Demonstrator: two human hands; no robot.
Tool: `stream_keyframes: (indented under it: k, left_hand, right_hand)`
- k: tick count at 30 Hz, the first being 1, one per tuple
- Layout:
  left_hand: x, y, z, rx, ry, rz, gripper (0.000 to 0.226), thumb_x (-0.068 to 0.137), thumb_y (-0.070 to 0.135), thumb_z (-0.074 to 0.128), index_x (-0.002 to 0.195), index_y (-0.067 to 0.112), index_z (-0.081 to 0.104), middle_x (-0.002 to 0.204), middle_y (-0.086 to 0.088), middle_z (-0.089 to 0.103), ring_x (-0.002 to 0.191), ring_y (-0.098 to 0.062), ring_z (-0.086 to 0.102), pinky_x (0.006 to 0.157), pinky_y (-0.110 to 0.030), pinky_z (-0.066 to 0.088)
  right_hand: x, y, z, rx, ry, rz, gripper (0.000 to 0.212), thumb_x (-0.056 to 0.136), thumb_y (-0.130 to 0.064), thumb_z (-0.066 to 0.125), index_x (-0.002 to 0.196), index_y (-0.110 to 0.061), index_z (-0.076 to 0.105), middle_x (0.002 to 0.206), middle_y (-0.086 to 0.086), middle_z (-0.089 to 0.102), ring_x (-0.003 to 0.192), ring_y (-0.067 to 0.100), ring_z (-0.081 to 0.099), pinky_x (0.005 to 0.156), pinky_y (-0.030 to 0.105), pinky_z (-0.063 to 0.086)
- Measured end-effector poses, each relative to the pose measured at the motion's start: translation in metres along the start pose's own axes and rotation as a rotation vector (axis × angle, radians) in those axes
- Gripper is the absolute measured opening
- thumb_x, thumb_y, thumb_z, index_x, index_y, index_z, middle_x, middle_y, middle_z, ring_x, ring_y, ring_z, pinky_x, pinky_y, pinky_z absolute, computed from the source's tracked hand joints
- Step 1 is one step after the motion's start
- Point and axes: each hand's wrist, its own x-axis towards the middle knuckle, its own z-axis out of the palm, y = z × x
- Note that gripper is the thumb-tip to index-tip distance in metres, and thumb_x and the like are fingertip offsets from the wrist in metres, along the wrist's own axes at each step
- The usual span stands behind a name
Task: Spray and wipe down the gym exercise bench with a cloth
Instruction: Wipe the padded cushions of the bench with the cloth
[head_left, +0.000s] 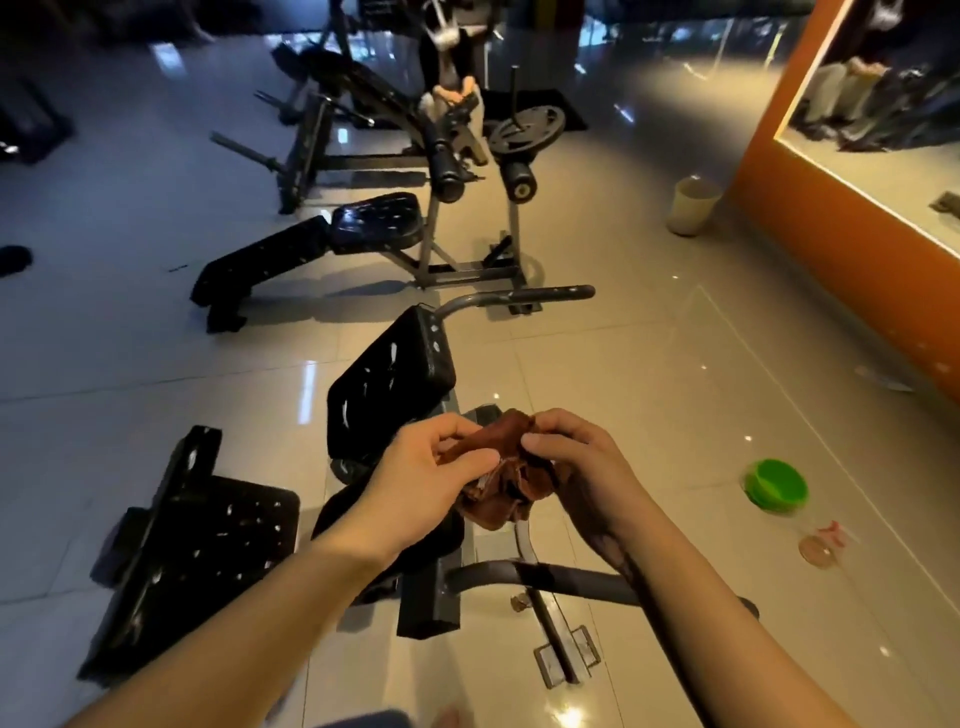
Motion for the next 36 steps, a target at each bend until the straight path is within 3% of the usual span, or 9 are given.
stream_keyframes:
  k: [3, 7, 12, 18, 21, 23, 27, 32, 36]
  left_hand:
    - [0.01, -0.004, 0.002, 0.012, 0.154, 0.037, 0.007, 0.093, 0.023, 0.074, 0.1, 0.021, 0.073, 0.09, 0.002, 0.077, 0.089, -0.011, 0.075, 0.088, -0.038, 0.062]
    - [0.032, -0.02, -0.002, -0.034, 0.207, -0.008, 0.008, 0.09, 0.022, 0.077, 0.097, 0.022, 0.073, 0.088, 0.002, 0.077, 0.086, -0.011, 0.075, 0.087, -0.04, 0.062]
    - [0.06, -0.042, -0.01, -0.015, 0.148, -0.048, 0.023, 0.083, 0.025, 0.085, 0.101, 0.022, 0.072, 0.093, -0.001, 0.077, 0.087, -0.015, 0.075, 0.086, -0.043, 0.063]
    - [0.091, -0.059, -0.021, 0.26, 0.06, -0.096, 0.047, 0.064, 0.058, 0.087, 0.097, 0.03, 0.069, 0.082, 0.008, 0.073, 0.075, -0.009, 0.07, 0.082, -0.043, 0.061]
    - [0.119, -0.071, -0.022, 0.308, 0.28, -0.116, 0.06, 0.058, 0.081, 0.073, 0.095, 0.033, 0.069, 0.084, 0.01, 0.069, 0.078, -0.009, 0.066, 0.08, -0.041, 0.061]
    - [0.14, -0.083, -0.018, 0.424, 0.45, -0.086, 0.054, 0.073, 0.075, 0.07, 0.104, 0.03, 0.068, 0.094, 0.012, 0.066, 0.086, -0.006, 0.064, 0.08, -0.036, 0.059]
    - [0.172, -0.106, -0.001, 0.735, 0.623, -0.132, 0.064, 0.089, 0.062, 0.066, 0.138, 0.021, 0.058, 0.127, 0.007, 0.059, 0.12, -0.015, 0.053, 0.1, -0.037, 0.048]
    - [0.198, -0.11, 0.01, 0.938, 0.796, -0.2, 0.055, 0.095, 0.054, 0.062, 0.136, 0.019, 0.064, 0.129, 0.003, 0.066, 0.122, -0.018, 0.054, 0.106, -0.039, 0.042]
    - [0.21, -0.111, 0.017, 0.995, 0.858, -0.276, 0.042, 0.1, 0.048, 0.058, 0.131, 0.021, 0.068, 0.123, 0.005, 0.069, 0.117, -0.015, 0.057, 0.105, -0.038, 0.043]
  right_hand:
    - [0.017, 0.001, 0.01, -0.003, 0.022, 0.037, 0.034, 0.082, -0.018, 0.082, 0.11, -0.004, 0.07, 0.105, 0.018, 0.075, 0.096, 0.03, 0.074, 0.081, 0.035, 0.06]
    - [0.044, 0.002, 0.015, -0.092, 0.155, 0.063, 0.028, 0.085, -0.011, 0.079, 0.109, 0.001, 0.07, 0.104, 0.024, 0.074, 0.094, 0.035, 0.073, 0.084, 0.042, 0.061]
    - [0.079, 0.007, 0.01, -0.149, 0.147, 0.128, 0.025, 0.088, -0.013, 0.077, 0.109, 0.0, 0.072, 0.107, 0.024, 0.074, 0.104, 0.042, 0.07, 0.09, 0.047, 0.059]
    - [0.126, 0.008, 0.002, -0.271, 0.046, 0.18, 0.014, 0.093, -0.009, 0.071, 0.106, -0.006, 0.075, 0.095, 0.014, 0.077, 0.082, 0.02, 0.073, 0.067, 0.027, 0.058]
    - [0.168, 0.006, -0.012, -0.322, 0.02, 0.155, 0.01, 0.092, -0.006, 0.071, 0.102, -0.007, 0.076, 0.09, 0.011, 0.076, 0.079, 0.02, 0.071, 0.07, 0.031, 0.06]
    - [0.199, 0.007, -0.024, -0.404, -0.017, 0.14, 0.006, 0.092, -0.009, 0.072, 0.097, -0.011, 0.076, 0.092, 0.013, 0.076, 0.081, 0.024, 0.071, 0.074, 0.039, 0.06]
    - [0.265, 0.008, -0.042, -0.517, -0.112, 0.14, 0.005, 0.091, -0.013, 0.074, 0.096, -0.013, 0.075, 0.092, 0.014, 0.076, 0.078, 0.025, 0.073, 0.053, 0.032, 0.056]
    - [0.338, 0.013, -0.034, -0.685, -0.277, -0.033, 0.009, 0.089, -0.011, 0.074, 0.087, -0.02, 0.075, 0.088, 0.002, 0.074, 0.092, 0.024, 0.07, 0.087, 0.045, 0.057]
    - [0.365, 0.021, -0.02, -0.801, -0.339, -0.171, 0.009, 0.092, -0.013, 0.069, 0.097, -0.019, 0.075, 0.091, -0.006, 0.07, 0.093, 0.016, 0.065, 0.093, 0.042, 0.054]
